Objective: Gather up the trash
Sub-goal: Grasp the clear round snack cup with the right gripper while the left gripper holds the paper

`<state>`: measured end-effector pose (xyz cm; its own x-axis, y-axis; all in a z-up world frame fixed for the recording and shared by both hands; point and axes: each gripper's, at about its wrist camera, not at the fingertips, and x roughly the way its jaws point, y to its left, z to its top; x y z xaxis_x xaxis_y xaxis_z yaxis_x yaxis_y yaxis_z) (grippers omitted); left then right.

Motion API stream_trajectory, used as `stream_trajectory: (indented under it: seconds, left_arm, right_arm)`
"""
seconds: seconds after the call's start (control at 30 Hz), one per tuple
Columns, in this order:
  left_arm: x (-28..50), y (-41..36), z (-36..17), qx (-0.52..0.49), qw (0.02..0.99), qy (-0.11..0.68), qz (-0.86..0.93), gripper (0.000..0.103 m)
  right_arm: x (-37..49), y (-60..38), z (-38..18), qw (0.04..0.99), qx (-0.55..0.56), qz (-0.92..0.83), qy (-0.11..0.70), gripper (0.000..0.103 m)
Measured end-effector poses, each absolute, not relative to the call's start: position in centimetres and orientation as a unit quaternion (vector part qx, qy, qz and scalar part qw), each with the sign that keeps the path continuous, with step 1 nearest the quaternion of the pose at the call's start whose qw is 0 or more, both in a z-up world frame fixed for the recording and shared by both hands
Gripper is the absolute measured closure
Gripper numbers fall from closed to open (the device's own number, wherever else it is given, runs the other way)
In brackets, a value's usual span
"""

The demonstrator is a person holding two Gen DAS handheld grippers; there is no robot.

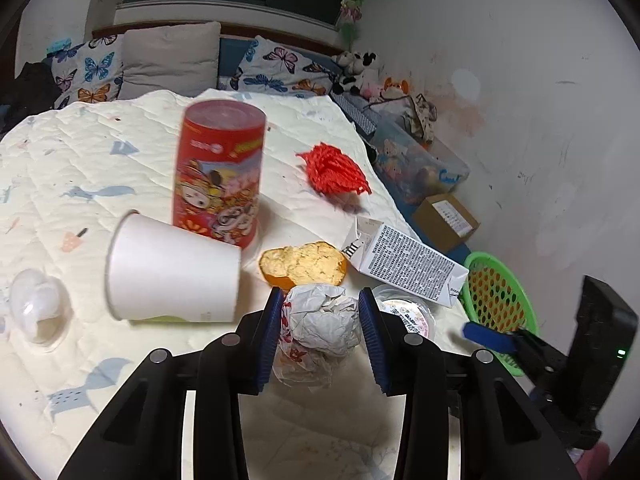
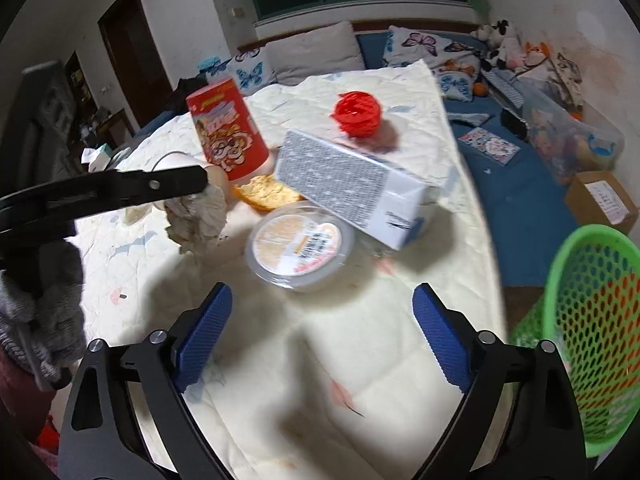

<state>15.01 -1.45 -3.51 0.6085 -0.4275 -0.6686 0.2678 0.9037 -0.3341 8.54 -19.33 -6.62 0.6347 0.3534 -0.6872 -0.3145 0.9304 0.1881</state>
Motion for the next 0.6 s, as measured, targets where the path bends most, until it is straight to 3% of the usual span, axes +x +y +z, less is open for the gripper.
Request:
stream_trajectory:
  seconds: [0.23,0.6]
  left_arm:
    - [13.7,0.0,-2.9,-0.106,0.895,0.388,-0.194,0.065]
    - [13.3,1.0,-3.1,-0.116,0.893,0.391,-0.188,0.065]
  right_arm:
    - [10.7,-17.3,-7.2,0.898,0.024,0.189,0.395,0.017]
    - [12.7,-16.8,-8.3,0.892,0.03,0.186,0.412,0.036]
